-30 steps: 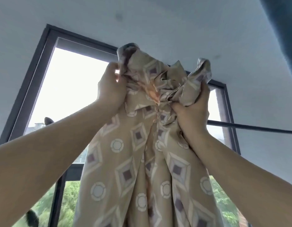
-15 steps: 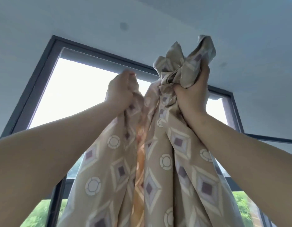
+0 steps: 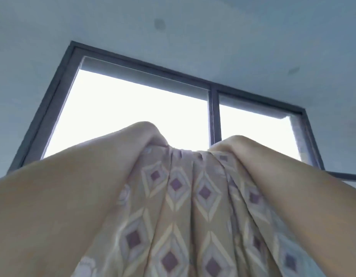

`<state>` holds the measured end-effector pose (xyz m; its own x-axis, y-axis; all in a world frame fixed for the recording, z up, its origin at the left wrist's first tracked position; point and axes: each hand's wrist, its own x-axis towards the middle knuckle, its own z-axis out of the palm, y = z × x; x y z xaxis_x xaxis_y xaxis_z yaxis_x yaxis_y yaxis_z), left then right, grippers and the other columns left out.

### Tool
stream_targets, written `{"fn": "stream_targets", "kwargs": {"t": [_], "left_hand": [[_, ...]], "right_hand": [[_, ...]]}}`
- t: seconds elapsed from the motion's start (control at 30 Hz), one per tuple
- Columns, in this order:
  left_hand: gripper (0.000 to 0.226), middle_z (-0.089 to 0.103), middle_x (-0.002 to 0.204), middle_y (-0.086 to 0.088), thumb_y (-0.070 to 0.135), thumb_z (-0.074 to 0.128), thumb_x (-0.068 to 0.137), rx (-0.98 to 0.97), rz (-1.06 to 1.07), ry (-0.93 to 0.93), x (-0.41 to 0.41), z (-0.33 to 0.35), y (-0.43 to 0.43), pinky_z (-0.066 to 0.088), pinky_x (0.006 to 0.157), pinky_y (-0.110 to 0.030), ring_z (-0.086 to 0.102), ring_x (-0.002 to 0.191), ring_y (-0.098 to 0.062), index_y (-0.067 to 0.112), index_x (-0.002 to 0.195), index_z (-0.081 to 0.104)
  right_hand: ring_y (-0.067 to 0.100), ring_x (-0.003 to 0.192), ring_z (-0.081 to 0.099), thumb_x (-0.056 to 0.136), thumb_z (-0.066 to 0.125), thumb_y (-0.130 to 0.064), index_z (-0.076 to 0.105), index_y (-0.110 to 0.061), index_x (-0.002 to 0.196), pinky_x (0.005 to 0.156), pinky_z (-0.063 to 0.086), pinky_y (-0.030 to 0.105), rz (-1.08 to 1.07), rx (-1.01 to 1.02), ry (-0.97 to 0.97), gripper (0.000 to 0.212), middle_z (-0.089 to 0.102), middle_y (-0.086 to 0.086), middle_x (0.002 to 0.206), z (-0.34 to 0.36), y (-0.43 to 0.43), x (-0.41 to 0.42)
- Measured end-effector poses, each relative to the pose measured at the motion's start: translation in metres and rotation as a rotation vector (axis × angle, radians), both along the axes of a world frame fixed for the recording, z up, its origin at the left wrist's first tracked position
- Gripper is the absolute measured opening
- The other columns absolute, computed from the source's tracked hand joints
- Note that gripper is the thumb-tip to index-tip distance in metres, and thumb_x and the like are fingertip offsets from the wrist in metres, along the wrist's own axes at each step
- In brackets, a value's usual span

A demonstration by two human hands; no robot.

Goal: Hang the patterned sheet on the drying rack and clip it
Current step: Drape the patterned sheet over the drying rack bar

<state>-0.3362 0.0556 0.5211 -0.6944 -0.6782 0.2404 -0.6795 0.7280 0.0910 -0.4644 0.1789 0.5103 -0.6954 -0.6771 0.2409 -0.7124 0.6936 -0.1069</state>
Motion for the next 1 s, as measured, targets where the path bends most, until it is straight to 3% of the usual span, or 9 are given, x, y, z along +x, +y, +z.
{"fn": "stream_targets", "kwargs": {"t": [0.07,0.13,0.3,0.43,0.53,0.6,0.7,0.8,1.0], "left_hand": [[0.034,0.049,0.069,-0.006,0.024,0.037,0.097,-0.061,0.024,-0.015,0.001,0.007,0.004,0.034,0.052,-0.023,0.045,0.057,-0.016,0.01,0.069,0.049],[0.033,0.047,0.068,-0.005,0.026,0.036,0.096,-0.102,0.039,-0.021,0.001,0.008,0.001,0.033,0.048,-0.023,0.043,0.053,-0.015,0.011,0.07,0.048],[0.018,0.053,0.081,-0.009,0.016,0.046,0.091,-0.161,-0.172,0.147,-0.003,-0.001,0.001,0.039,0.064,-0.026,0.048,0.071,-0.022,0.006,0.079,0.055],[0.033,0.052,0.066,0.0,0.021,0.044,0.093,-0.296,-0.389,0.441,0.009,-0.013,0.025,0.033,0.056,-0.025,0.045,0.06,-0.017,0.013,0.063,0.055],[0.042,0.054,0.067,0.003,0.036,0.037,0.098,-0.356,-0.47,0.472,0.025,-0.024,0.049,0.034,0.058,-0.024,0.046,0.059,-0.009,0.02,0.064,0.056],[0.046,0.055,0.074,0.006,0.048,0.031,0.097,-0.443,-0.465,0.396,0.031,-0.039,0.065,0.035,0.066,-0.026,0.048,0.069,-0.01,0.02,0.074,0.059],[0.045,0.058,0.113,0.01,0.058,0.018,0.095,-0.583,-0.383,0.286,0.032,-0.06,0.076,0.034,0.085,-0.032,0.047,0.1,-0.013,0.041,0.121,0.05],[0.043,0.048,0.136,0.015,0.058,0.014,0.095,-0.553,-0.363,0.265,0.036,-0.066,0.084,0.031,0.098,-0.034,0.043,0.122,-0.014,0.053,0.133,0.034],[0.045,0.059,0.115,0.01,0.055,0.023,0.096,-0.427,-0.368,0.367,0.032,-0.071,0.098,0.034,0.09,-0.031,0.049,0.104,-0.013,0.038,0.125,0.053]], "right_hand": [[0.013,0.064,0.042,0.1,0.036,-0.013,0.046,-0.01,0.07,0.066,0.038,0.024,0.047,-0.071,0.029,0.032,0.046,0.004,0.073,-0.003,0.002,0.001],[0.014,0.061,0.04,0.099,0.039,-0.01,0.044,-0.009,0.065,0.067,0.037,0.027,0.05,-0.073,0.049,0.034,0.044,0.005,0.068,-0.001,0.003,0.002],[0.016,0.06,0.045,0.096,0.049,-0.016,0.051,-0.011,0.067,0.06,0.038,0.028,0.069,-0.184,0.04,0.029,0.051,0.004,0.07,-0.007,0.01,0.008],[0.018,0.067,0.047,0.096,0.047,-0.019,0.054,-0.009,0.076,0.052,0.032,0.024,0.043,-0.271,0.21,0.023,0.051,0.004,0.076,-0.01,0.02,0.017],[0.02,0.08,0.046,0.097,0.039,-0.012,0.053,-0.006,0.091,0.051,0.029,0.021,0.085,-0.409,0.273,0.016,0.051,0.005,0.085,-0.013,0.032,0.024],[0.021,0.077,0.047,0.095,0.04,-0.011,0.053,-0.007,0.091,0.053,0.031,0.023,0.141,-0.554,0.249,0.015,0.052,0.006,0.083,-0.018,0.041,0.026],[0.023,0.087,0.044,0.095,0.041,-0.009,0.059,-0.002,0.107,0.066,0.037,0.029,0.186,-0.603,0.251,0.023,0.053,0.014,0.099,-0.03,0.051,0.026],[0.026,0.094,0.05,0.095,0.036,-0.004,0.058,0.007,0.112,0.075,0.034,0.025,0.26,-0.638,0.273,0.03,0.059,0.015,0.111,-0.044,0.058,0.027],[0.014,0.092,0.05,0.101,0.031,-0.015,0.059,-0.011,0.113,0.069,0.041,0.024,0.41,-0.739,0.139,0.03,0.056,0.003,0.104,-0.063,0.083,0.035]]}}
